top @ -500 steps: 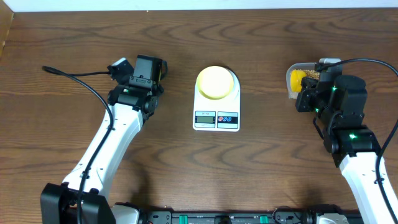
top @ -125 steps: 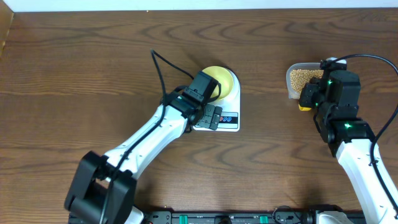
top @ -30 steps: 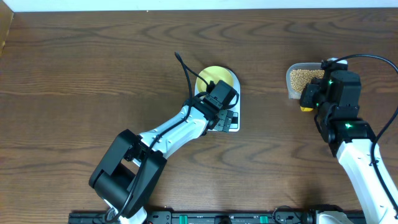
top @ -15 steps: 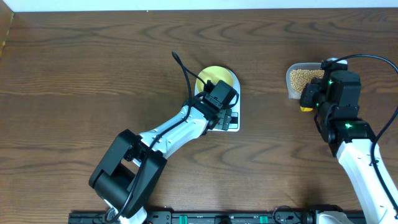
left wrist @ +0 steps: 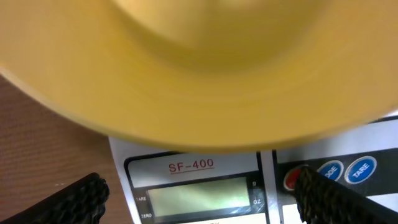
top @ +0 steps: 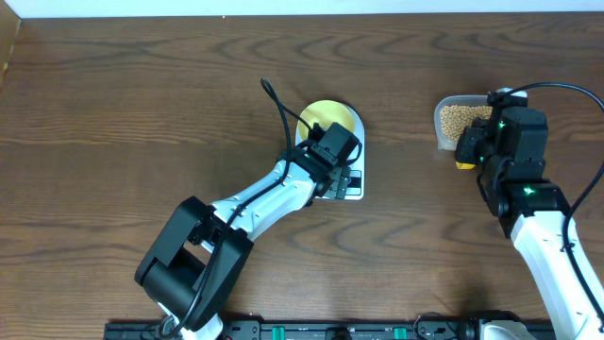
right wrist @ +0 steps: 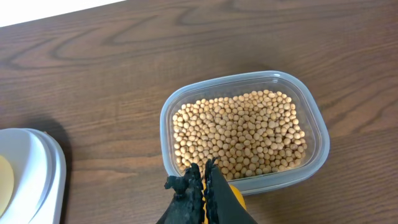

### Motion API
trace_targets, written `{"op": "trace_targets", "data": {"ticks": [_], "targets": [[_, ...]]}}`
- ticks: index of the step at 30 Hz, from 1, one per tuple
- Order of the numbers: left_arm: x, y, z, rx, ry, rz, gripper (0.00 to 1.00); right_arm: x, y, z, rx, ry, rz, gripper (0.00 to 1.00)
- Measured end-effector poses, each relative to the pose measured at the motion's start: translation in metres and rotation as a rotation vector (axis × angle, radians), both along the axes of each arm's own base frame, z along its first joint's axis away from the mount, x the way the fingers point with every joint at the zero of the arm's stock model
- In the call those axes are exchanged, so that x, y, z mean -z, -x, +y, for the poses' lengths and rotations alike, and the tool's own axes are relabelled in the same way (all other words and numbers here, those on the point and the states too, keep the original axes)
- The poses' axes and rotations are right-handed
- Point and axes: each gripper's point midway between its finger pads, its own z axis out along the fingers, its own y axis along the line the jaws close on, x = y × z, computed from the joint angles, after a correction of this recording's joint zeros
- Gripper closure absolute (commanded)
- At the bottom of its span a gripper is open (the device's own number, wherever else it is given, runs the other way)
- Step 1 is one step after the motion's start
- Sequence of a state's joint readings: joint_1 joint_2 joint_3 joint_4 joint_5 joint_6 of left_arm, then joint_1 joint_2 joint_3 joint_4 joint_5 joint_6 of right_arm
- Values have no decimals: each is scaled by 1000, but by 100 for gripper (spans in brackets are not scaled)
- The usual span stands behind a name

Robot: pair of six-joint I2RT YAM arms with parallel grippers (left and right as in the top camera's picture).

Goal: Scoop item into bowl and weigh 50g on scale

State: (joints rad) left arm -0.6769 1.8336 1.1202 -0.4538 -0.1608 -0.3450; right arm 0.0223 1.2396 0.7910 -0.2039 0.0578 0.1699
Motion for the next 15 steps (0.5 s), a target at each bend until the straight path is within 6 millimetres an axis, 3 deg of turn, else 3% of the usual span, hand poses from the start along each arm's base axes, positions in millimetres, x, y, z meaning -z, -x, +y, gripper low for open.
{"op": "trace_targets", "data": {"ticks": [15], "targets": [[0, 0, 0, -1, 2, -1, 3, 0, 0, 0, 1, 0, 0, 99]]}}
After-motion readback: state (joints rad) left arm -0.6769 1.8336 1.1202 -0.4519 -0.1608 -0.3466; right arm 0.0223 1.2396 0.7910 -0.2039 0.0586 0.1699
